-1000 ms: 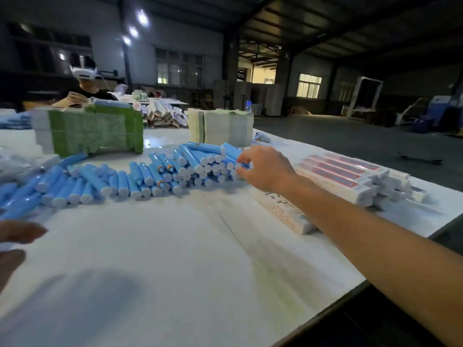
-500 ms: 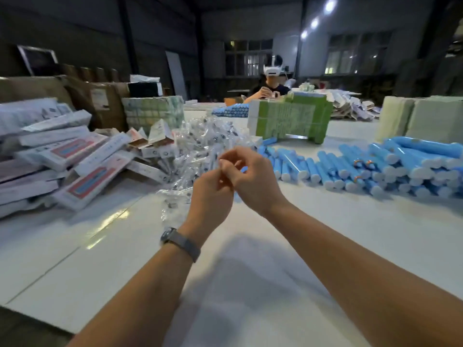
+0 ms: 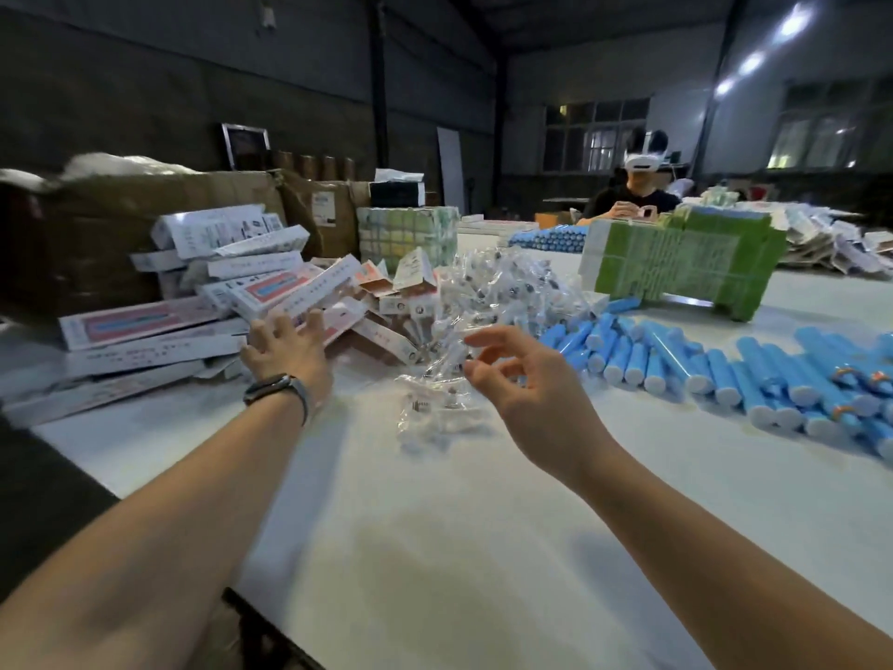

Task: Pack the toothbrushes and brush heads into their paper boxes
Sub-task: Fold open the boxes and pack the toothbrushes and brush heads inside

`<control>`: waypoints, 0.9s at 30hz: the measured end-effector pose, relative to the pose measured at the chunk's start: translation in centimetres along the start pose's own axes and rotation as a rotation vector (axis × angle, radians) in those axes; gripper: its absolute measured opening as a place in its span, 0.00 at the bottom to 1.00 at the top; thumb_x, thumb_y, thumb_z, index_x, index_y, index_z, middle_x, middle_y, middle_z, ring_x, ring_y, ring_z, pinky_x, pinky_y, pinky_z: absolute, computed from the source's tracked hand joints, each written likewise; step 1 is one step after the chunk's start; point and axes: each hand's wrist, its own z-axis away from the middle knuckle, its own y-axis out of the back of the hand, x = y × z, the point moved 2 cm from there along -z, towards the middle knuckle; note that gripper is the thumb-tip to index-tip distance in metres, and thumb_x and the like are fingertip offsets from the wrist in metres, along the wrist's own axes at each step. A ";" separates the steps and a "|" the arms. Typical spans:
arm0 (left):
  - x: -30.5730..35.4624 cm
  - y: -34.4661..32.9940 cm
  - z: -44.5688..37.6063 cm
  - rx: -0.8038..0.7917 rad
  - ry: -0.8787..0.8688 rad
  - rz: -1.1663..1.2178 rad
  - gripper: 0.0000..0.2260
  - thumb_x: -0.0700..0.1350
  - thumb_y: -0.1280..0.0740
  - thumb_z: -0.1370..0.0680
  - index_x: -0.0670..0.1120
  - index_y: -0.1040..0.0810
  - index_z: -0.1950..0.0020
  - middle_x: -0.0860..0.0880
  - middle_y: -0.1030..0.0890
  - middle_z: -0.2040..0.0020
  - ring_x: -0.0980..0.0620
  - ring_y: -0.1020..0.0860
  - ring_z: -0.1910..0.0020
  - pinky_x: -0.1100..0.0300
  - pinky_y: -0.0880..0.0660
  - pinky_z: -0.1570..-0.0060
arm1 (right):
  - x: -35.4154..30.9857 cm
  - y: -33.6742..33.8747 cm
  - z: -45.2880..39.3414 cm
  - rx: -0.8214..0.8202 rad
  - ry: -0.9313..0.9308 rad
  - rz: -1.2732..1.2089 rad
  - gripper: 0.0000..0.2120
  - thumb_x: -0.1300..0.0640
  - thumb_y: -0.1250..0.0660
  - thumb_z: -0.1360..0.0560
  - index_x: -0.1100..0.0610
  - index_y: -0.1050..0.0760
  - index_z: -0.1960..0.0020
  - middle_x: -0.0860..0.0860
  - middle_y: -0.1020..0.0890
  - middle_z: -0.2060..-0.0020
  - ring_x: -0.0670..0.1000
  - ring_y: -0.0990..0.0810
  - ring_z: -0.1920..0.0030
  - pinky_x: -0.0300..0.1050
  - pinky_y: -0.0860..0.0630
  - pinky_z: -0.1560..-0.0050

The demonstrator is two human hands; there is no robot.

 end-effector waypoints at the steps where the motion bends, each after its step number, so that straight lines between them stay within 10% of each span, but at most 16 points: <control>1: -0.2 -0.2 -0.1 0.032 -0.015 -0.029 0.29 0.43 0.34 0.25 0.57 0.42 0.28 0.42 0.38 0.29 0.34 0.39 0.29 0.36 0.37 0.31 | 0.0 0.0 0.0 -0.010 0.009 0.009 0.08 0.56 0.30 0.23 0.45 0.23 0.47 0.41 0.21 0.60 0.37 0.24 0.62 0.27 0.30 0.59; 9: 2.7 2.8 3.0 -0.080 -0.106 0.488 0.35 0.54 0.29 0.27 0.52 0.42 0.25 0.45 0.28 0.34 0.39 0.28 0.37 0.42 0.26 0.41 | 1.6 1.8 -0.6 0.058 -0.055 0.025 0.10 0.57 0.30 0.24 0.41 0.23 0.50 0.39 0.21 0.62 0.38 0.24 0.64 0.30 0.28 0.62; 13: 8.0 6.8 8.6 -0.323 -0.265 1.186 0.34 0.46 0.30 0.25 0.57 0.45 0.24 0.49 0.24 0.44 0.51 0.22 0.56 0.62 0.24 0.73 | 2.3 3.5 -0.8 0.153 -0.108 0.017 0.10 0.60 0.31 0.24 0.45 0.22 0.49 0.42 0.20 0.62 0.39 0.24 0.65 0.30 0.28 0.61; 18: 15.3 7.9 17.1 -0.476 -0.465 1.552 0.22 0.42 0.33 0.39 0.55 0.30 0.47 0.45 0.23 0.51 0.55 0.24 0.59 0.63 0.24 0.65 | 4.2 7.6 -0.8 0.301 -0.207 0.090 0.09 0.62 0.33 0.24 0.49 0.23 0.48 0.44 0.20 0.60 0.41 0.24 0.63 0.41 0.26 0.55; 23: 17.5 4.8 19.9 -0.645 -0.561 1.558 0.22 0.39 0.35 0.41 0.52 0.27 0.48 0.44 0.28 0.61 0.51 0.31 0.64 0.61 0.30 0.68 | 9.5 13.2 -0.3 0.379 -0.388 0.487 0.10 0.58 0.33 0.24 0.52 0.22 0.44 0.49 0.19 0.54 0.52 0.20 0.51 0.43 0.27 0.49; 27: 17.6 3.7 19.6 -0.624 -0.640 1.565 0.28 0.37 0.36 0.42 0.62 0.25 0.47 0.49 0.19 0.49 0.56 0.22 0.56 0.62 0.25 0.64 | 13.5 16.2 -1.6 0.332 -0.493 0.837 0.19 0.53 0.35 0.23 0.53 0.25 0.33 0.55 0.22 0.38 0.59 0.28 0.36 0.50 0.31 0.38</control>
